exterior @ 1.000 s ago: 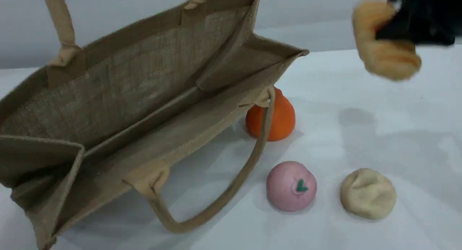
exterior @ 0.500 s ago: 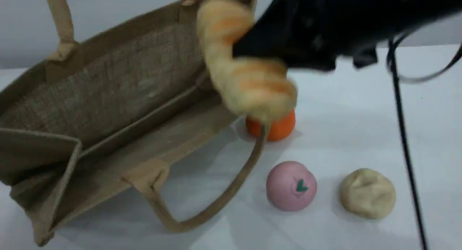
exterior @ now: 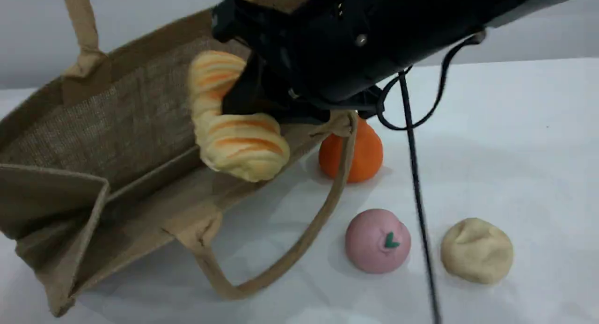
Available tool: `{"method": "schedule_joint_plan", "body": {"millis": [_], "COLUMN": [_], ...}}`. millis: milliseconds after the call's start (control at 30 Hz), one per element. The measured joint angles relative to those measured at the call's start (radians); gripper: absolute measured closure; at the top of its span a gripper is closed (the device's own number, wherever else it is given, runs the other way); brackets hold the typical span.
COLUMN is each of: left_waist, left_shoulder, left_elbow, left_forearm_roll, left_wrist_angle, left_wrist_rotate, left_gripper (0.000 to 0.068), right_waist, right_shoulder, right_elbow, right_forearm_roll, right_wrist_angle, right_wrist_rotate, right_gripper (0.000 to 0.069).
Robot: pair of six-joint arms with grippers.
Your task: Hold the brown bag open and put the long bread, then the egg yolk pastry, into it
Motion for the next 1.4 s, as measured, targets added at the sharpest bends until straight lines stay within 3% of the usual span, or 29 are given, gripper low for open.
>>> {"method": "schedule_joint_plan", "body": {"millis": [233, 433, 633, 733, 933, 1033, 1233, 1400], "left_waist": [0.0, 0.0, 0.0, 0.0, 0.0, 0.0, 0.0, 0.0], "left_shoulder": [0.0, 0.0, 0.0, 0.0, 0.0, 0.0, 0.0, 0.0], "left_elbow": [0.0, 0.0, 0.0, 0.0, 0.0, 0.0, 0.0, 0.0], "left_forearm_roll": [-0.009, -0.02, -0.02, -0.02, -0.02, -0.02, -0.02, -0.02], "left_wrist_angle": [-0.007, -0.006, -0.005, -0.005, 0.003, 0.003, 0.004, 0.01], "left_wrist_rotate": [0.0, 0.0, 0.0, 0.0, 0.0, 0.002, 0.002, 0.003], "left_gripper": [0.0591, 0.0591, 0.0591, 0.0591, 0.0591, 0.0591, 0.0591, 0.0591], "right_waist": [0.0, 0.0, 0.0, 0.0, 0.0, 0.0, -0.052, -0.164], "right_shoulder": [0.09, 0.15, 0.165, 0.165, 0.165, 0.165, 0.124, 0.015], "right_elbow": [-0.109, -0.144, -0.184, -0.211, -0.243, -0.243, -0.231, -0.231], "right_forearm_roll": [-0.001, 0.0, -0.001, -0.002, -0.001, -0.002, -0.044, -0.279], "right_wrist_angle": [-0.01, -0.104, -0.093, -0.06, -0.04, -0.023, 0.075, 0.25], "right_wrist_rotate": [0.053, 0.074, 0.046, 0.02, -0.034, -0.041, -0.007, 0.147], "right_gripper": [0.0612, 0.0612, 0.0603, 0.0547, 0.0296, 0.021, 0.0172, 0.0171]}}
